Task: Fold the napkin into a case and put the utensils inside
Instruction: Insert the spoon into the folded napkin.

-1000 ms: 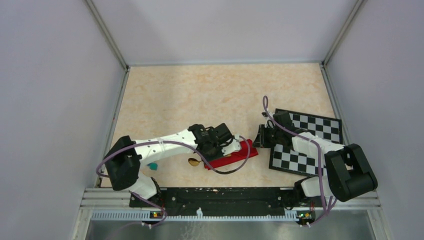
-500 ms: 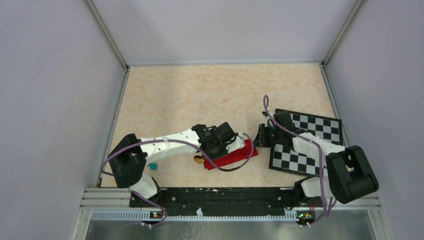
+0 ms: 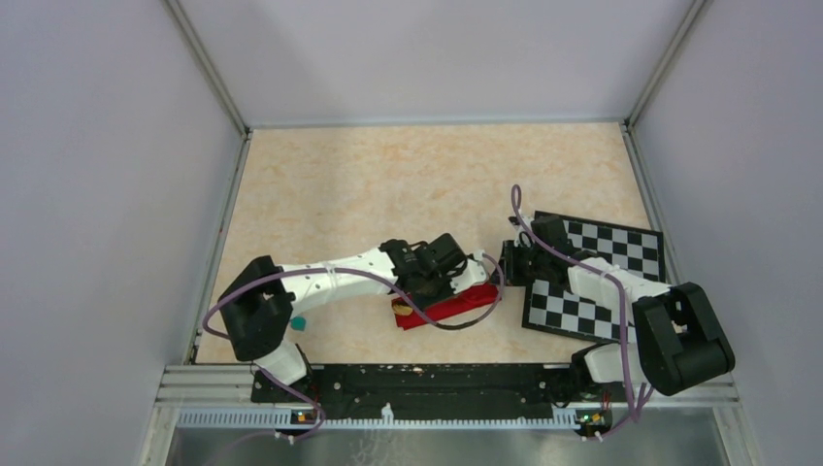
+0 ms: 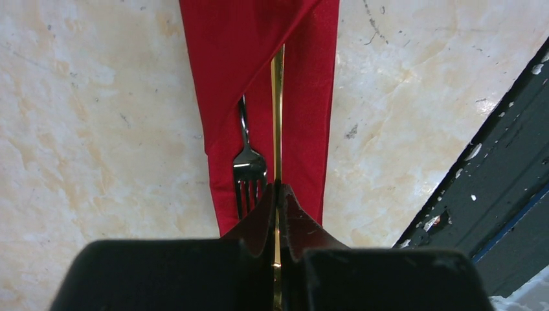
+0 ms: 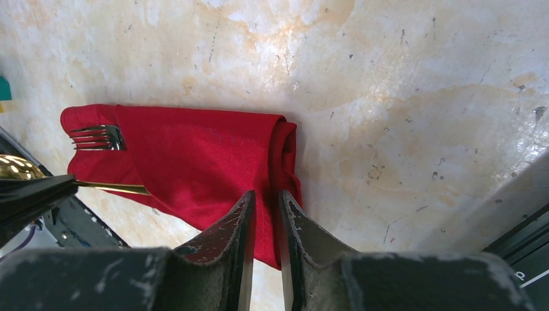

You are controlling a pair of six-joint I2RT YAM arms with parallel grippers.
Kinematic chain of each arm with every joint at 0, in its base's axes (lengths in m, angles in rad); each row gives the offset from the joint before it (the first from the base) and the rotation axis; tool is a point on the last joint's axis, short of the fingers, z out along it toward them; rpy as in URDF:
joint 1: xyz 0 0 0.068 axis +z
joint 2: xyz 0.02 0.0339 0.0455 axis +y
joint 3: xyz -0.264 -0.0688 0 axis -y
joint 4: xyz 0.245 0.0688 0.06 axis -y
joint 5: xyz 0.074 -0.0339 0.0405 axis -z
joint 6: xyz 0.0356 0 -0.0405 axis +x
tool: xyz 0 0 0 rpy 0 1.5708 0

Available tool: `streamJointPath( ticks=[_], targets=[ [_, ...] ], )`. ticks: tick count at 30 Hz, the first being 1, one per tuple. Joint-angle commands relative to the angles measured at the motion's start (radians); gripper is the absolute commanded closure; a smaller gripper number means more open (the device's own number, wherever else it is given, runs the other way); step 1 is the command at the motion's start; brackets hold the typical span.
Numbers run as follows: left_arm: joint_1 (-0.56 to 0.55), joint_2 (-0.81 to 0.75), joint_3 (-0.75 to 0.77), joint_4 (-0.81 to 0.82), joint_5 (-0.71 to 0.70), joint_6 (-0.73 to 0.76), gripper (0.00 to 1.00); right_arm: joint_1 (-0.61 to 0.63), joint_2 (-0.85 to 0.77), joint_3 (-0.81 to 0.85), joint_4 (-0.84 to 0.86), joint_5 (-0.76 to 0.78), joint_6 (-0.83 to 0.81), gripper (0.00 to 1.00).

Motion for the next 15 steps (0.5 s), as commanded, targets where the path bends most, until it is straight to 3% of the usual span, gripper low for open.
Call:
streamJointPath(
  ticks=[1,15],
  targets=[
    [-0.013,0.019,0.025,0.060,0.037,-0.016,1.00,-0.008,-0.001,-0.004,0.027,-0.008,-0.013,0.81],
    [-0.024,0.077,-0.019,0.220,0.061,-0.030,1.00,-0.008,0.002,-0.006,0.032,-0.013,-0.013,0.86]
  ],
)
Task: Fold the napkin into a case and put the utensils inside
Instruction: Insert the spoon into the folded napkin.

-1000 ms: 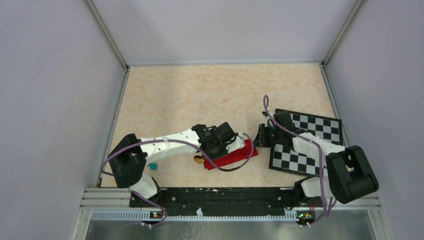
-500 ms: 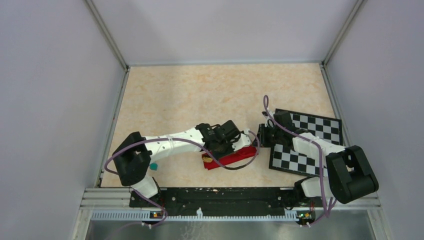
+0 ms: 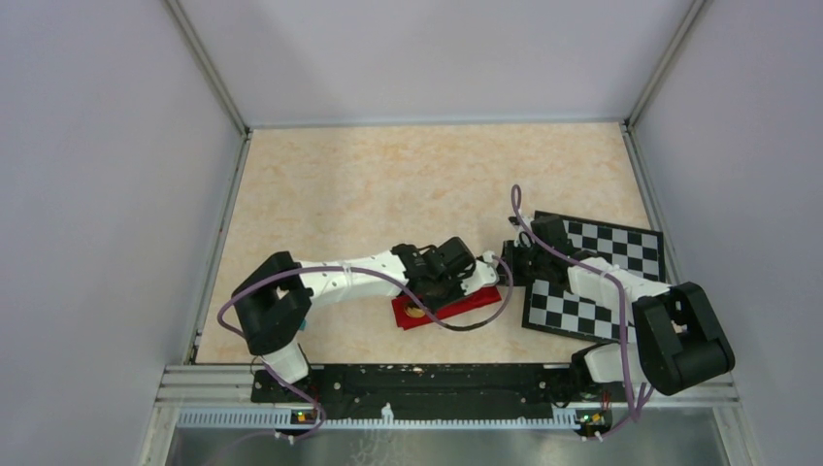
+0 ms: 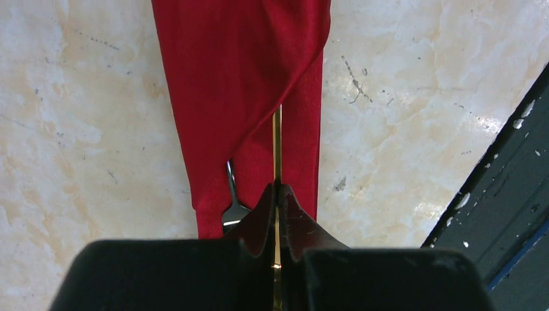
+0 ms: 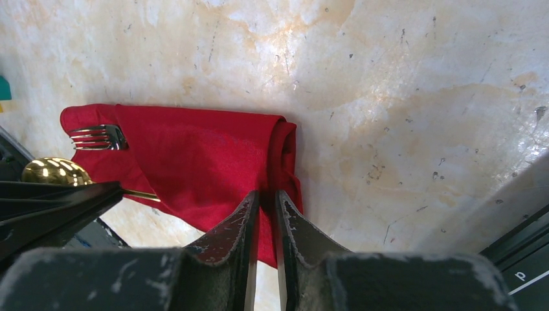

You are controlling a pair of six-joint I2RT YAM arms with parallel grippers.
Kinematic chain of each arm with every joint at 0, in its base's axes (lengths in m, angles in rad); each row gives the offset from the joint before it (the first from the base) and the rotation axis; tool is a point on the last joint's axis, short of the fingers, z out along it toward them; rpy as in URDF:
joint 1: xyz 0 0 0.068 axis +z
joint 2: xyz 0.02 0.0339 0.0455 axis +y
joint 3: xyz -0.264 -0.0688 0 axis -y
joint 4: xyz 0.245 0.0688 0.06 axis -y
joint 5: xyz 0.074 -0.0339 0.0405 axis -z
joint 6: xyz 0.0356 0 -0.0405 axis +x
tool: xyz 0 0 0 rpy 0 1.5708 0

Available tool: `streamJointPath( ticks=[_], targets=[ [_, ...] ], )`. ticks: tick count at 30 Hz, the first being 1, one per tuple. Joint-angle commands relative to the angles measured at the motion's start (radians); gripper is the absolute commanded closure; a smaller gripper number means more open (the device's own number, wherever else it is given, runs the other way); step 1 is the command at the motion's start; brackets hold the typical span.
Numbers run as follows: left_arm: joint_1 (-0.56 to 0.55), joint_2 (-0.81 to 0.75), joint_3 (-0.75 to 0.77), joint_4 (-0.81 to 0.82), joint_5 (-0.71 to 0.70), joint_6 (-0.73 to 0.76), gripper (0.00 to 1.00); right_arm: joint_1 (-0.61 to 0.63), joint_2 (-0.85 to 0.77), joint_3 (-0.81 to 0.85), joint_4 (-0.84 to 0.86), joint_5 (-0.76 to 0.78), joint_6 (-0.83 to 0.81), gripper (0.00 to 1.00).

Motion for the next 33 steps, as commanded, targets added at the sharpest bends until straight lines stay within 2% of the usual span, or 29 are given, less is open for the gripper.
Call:
streamJointPath(
  ticks=[1,21,23,26,29,33],
  targets=[
    [-0.005,0.004,-0.022,0.095,0.023,-0.016,1.00,-0.009,0.001,-0.007,0.033,-0.013,-0.013,0.86],
    [-0.006,0.047,-0.075,0.149,-0.004,0.014,1.00,-0.008,-0.007,-0.010,0.034,-0.014,-0.013,0.87],
    [-0.005,0.042,-0.074,0.152,-0.008,0.005,0.91,-0.008,-0.007,-0.010,0.035,-0.011,-0.012,0.86],
    [-0.005,0.019,-0.070,0.150,-0.013,-0.005,0.65,-0.008,-0.012,-0.007,0.029,-0.002,-0.013,0.83],
    [-0.005,-0.029,-0.058,0.134,-0.005,-0.015,0.55,-0.008,-0.028,0.001,0.005,0.016,-0.010,0.76],
    [-0.005,-0.147,-0.041,0.106,0.012,-0.026,0.48,-0.008,-0.083,0.023,-0.052,0.042,0.022,0.66]
  ],
)
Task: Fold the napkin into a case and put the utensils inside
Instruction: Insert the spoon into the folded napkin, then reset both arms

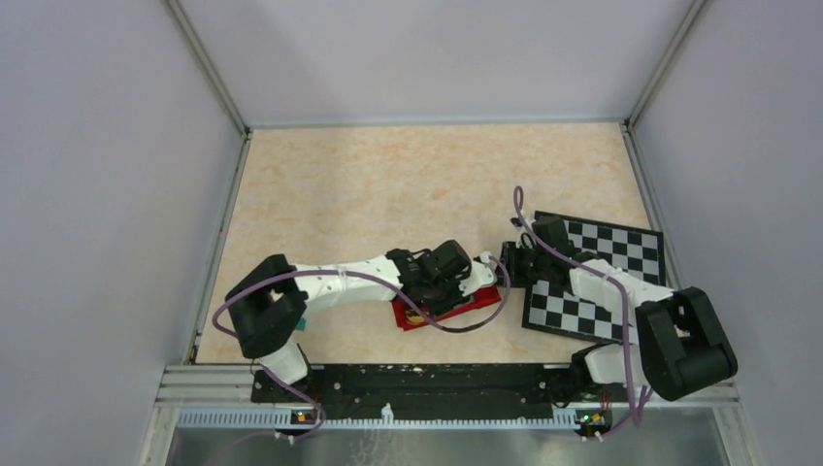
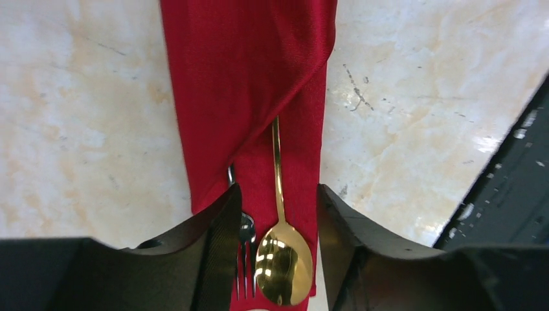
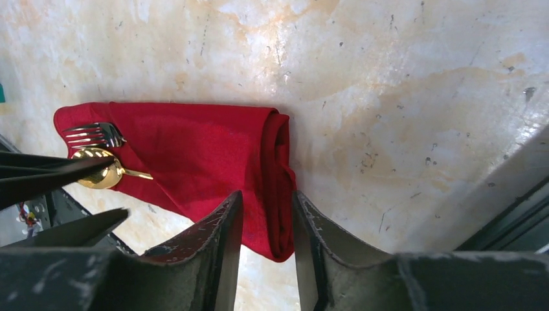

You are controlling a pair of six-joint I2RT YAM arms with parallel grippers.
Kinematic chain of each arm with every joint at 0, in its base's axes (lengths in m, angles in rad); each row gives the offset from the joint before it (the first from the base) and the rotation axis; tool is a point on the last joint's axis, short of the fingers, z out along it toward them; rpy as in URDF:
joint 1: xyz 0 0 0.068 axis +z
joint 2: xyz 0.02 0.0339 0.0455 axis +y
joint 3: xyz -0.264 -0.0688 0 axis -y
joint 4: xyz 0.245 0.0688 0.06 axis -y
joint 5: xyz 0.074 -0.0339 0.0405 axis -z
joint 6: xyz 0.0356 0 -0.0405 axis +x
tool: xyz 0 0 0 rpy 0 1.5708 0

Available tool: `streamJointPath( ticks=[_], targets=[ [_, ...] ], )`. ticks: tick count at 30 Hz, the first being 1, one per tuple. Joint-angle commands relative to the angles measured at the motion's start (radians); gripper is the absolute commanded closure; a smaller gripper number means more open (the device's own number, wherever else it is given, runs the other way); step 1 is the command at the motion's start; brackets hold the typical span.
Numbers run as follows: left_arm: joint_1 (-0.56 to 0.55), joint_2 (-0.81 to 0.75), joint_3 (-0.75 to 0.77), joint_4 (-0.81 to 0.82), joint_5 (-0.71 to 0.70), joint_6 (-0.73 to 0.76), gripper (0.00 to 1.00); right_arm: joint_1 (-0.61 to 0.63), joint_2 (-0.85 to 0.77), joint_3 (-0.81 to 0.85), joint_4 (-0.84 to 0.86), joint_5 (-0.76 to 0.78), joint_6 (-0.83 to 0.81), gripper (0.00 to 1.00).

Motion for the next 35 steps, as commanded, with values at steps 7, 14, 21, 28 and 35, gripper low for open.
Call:
streamJointPath(
  ticks=[7,14,21,28,35],
  targets=[
    [-0.004,-0.467,0.118,-0.029,0.049,-0.091,0.36,0.026,-0.320,0.273,-0.437,0.225,0.037,0.38],
    [-0.002,-0.611,0.384,-0.036,-0.041,-0.167,0.01,0.027,-0.432,0.802,-0.817,0.333,-0.010,0.22],
    [-0.002,-0.612,0.731,-0.071,-0.351,-0.219,0.01,0.027,-0.387,1.342,-0.986,0.371,-0.062,0.18],
    [-0.003,-0.759,0.647,0.150,-0.451,-0.192,0.01,0.028,-0.482,1.508,-0.837,0.395,-0.062,0.18],
    [-0.003,-0.768,0.665,0.106,-0.454,-0.217,0.01,0.027,-0.564,1.431,-0.806,0.555,-0.085,0.17]
  ],
)
